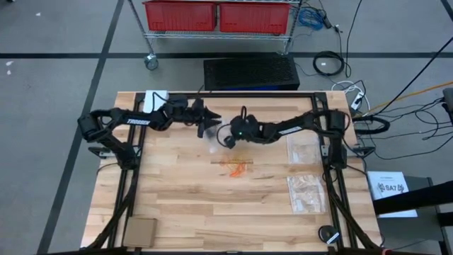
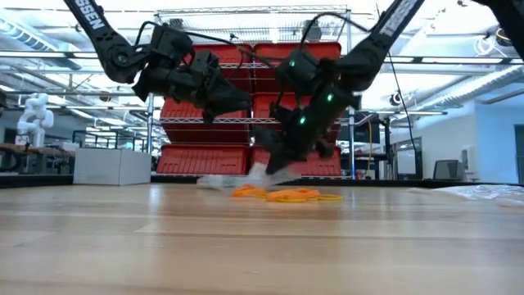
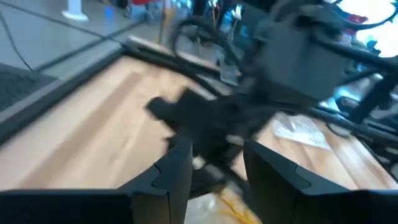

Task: Sort rubber bands
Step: Close the top left transparent zip bag

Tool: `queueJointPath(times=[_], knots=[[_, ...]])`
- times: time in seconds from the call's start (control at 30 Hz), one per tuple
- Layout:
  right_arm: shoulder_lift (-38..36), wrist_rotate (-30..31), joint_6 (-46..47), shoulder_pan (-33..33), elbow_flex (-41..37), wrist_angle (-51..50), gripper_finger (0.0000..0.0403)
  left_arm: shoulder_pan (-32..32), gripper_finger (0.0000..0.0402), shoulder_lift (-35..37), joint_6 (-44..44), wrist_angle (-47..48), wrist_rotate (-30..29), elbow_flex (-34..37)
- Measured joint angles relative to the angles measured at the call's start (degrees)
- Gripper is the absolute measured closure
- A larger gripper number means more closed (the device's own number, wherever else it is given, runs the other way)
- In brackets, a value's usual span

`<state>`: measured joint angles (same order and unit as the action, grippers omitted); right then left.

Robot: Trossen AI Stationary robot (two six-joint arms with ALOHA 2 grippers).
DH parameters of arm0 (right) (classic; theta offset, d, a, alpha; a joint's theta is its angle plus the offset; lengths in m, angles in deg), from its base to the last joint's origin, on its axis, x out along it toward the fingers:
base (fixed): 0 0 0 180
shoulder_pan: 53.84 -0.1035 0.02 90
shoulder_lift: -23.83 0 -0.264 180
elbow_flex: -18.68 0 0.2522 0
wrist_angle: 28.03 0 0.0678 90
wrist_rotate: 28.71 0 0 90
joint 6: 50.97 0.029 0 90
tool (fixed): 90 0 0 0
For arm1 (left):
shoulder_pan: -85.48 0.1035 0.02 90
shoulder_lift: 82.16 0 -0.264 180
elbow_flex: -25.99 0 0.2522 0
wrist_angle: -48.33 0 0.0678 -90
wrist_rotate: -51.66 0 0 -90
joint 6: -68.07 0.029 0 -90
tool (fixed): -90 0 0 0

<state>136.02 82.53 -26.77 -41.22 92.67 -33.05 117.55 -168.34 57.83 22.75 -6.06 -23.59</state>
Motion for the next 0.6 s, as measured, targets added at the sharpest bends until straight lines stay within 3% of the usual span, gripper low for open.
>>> queueJointPath(times=[0.1, 0.23, 0.3, 0.43, 0.6], knots=[[-3.6, 3.9, -8.1, -0.6, 0.0, -3.6, 0.0391, 1.7, 0.0251, 0.0, -0.2, -1.0, -0.5, 0.0], [-9.2, 4.4, -18.7, -1.4, 0.0, -5.8, 0.0393, 3.4, 0.0251, 0.0, 0.1, -2.0, -0.4, 0.0], [-11.7, 4.4, -22.1, -2.1, 0.0, -7.0, 0.0398, 3.7, 0.0253, 0.0, 1.0, -2.3, 3.3, 0.0], [-17.0, 4.4, -25.9, -4.1, 0.0, -9.5, 0.04, 3.3, 0.0274, 0.0, 3.5, -2.3, 9.9, 0.0], [-22.8, 4.5, -26.8, -7.9, 0.0, -13.2, 0.0401, 2.3, 0.0297, 0.0, 6.0, -2.8, 11.1, 0.0]])
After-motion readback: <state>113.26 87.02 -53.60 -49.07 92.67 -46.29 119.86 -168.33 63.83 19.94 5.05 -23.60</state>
